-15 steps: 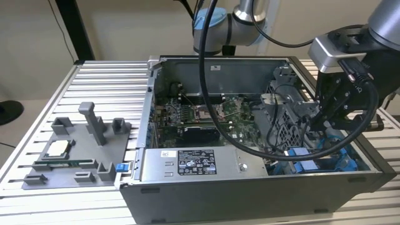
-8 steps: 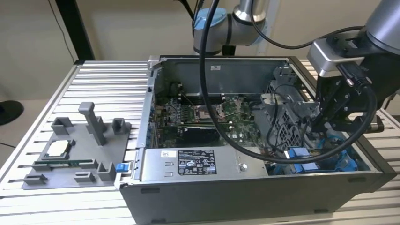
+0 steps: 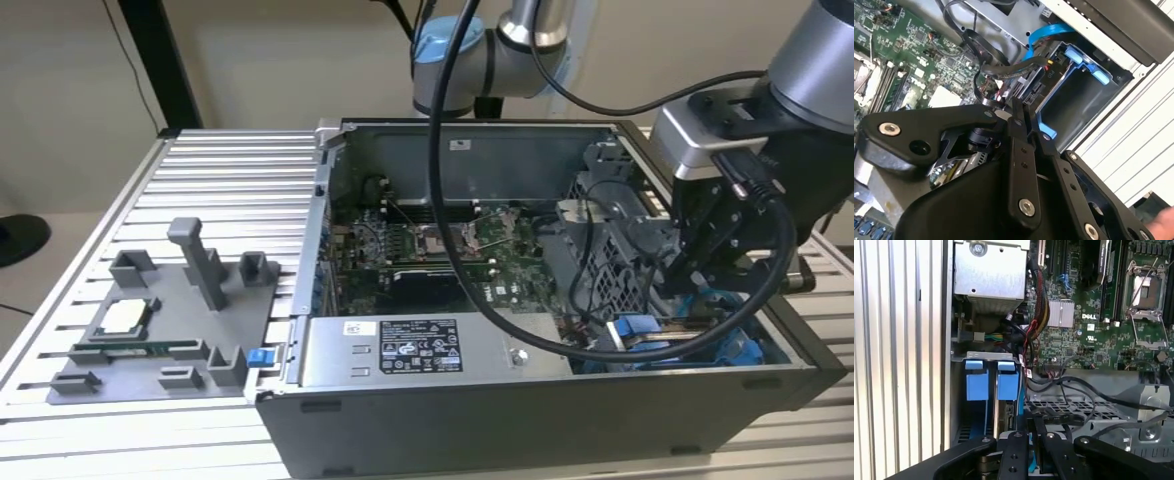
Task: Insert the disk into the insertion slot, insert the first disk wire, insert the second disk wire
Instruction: 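Insert the second disk wire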
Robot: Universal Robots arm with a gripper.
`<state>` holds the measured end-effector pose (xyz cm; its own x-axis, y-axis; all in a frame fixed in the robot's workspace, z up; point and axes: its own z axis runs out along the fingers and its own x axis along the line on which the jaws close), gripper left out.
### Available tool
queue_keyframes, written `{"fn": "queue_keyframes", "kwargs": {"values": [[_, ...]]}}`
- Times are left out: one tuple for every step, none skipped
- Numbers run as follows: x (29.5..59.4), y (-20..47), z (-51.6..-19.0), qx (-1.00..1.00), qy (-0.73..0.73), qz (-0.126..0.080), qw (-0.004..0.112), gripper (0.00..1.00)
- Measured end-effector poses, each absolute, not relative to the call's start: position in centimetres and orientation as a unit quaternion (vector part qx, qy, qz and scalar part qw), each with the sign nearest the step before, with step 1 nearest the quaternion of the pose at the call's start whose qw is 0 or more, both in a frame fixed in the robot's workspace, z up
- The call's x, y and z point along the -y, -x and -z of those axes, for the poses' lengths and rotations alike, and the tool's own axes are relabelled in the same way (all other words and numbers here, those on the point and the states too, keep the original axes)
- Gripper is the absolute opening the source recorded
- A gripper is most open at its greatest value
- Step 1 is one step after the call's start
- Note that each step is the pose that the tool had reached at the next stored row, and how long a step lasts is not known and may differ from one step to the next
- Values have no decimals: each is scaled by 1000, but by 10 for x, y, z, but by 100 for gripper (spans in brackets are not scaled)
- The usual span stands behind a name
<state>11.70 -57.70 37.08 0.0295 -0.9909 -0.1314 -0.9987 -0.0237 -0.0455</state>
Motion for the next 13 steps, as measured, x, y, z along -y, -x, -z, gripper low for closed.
{"fn": "queue_keyframes", "kwargs": {"values": [[577,-117,-370,-695,716,-30,61,0],[577,-117,-369,-694,716,-29,60,0],[577,-117,-368,-694,717,-28,60,0],[577,-117,-368,-694,717,-27,60,0],[577,-117,-367,-693,718,-26,60,0],[577,-117,-367,-693,718,-26,60,0],[578,-117,-366,-693,718,-25,60,0],[579,-117,-365,-693,718,-24,61,0],[579,-117,-365,-693,718,-23,62,0],[580,-117,-364,-693,718,-22,63,0],[581,-117,-363,-693,718,-21,64,0],[582,-117,-363,-693,718,-20,65,0],[584,-117,-362,-693,718,-19,65,0]]}}
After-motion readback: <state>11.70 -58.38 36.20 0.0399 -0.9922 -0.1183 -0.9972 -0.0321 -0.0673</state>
